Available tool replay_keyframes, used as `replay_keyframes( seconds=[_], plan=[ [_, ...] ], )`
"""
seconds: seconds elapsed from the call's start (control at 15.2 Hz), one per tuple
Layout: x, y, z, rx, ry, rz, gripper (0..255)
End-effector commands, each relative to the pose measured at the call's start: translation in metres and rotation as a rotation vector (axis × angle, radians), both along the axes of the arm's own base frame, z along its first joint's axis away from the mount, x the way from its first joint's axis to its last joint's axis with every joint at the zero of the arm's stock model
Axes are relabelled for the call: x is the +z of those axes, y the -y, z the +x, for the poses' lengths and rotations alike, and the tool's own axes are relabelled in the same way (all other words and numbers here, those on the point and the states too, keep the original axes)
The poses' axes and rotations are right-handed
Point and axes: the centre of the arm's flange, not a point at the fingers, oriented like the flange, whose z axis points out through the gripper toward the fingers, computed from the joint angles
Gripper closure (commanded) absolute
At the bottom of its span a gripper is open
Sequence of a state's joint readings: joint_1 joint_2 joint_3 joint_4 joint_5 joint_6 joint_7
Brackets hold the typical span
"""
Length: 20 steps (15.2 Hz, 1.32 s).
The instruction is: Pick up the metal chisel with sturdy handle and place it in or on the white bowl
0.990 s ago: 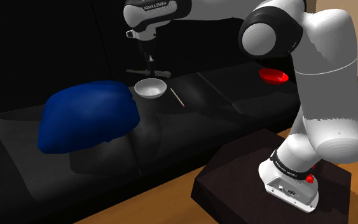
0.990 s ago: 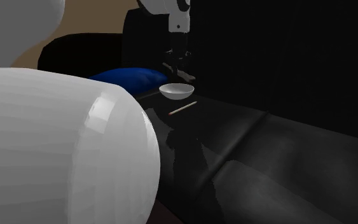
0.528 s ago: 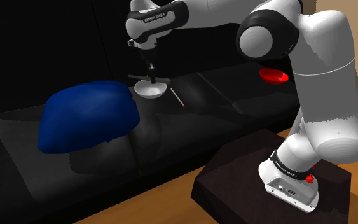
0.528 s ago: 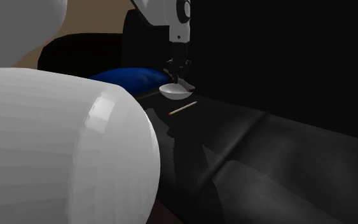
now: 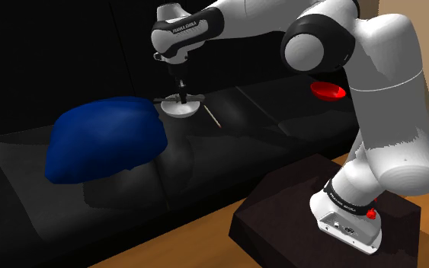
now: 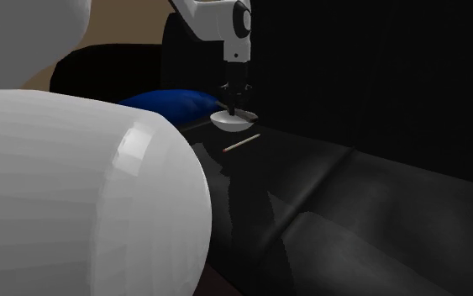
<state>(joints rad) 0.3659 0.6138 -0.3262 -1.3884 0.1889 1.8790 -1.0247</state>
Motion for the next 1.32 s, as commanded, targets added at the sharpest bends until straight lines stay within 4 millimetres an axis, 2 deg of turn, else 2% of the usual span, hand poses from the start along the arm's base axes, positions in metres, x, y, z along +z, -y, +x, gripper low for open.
replay_keyframes(
  seconds=[0.0, 0.07, 0.13, 0.46, 0.73, 1.25],
  plan=[
    [0.000, 0.000, 0.000, 0.000, 0.000, 0.000, 255],
    [0.000, 0.000, 0.000, 0.000, 0.000, 0.000, 255],
    [0.000, 0.000, 0.000, 0.000, 0.000, 0.000, 0],
    [0.000, 0.000, 0.000, 0.000, 0.000, 0.000, 0],
    [0.050, -0.001, 0.005, 0.000, 0.000, 0.000, 0],
    [0.050, -0.001, 0.005, 0.000, 0.000, 0.000, 0]
  ],
)
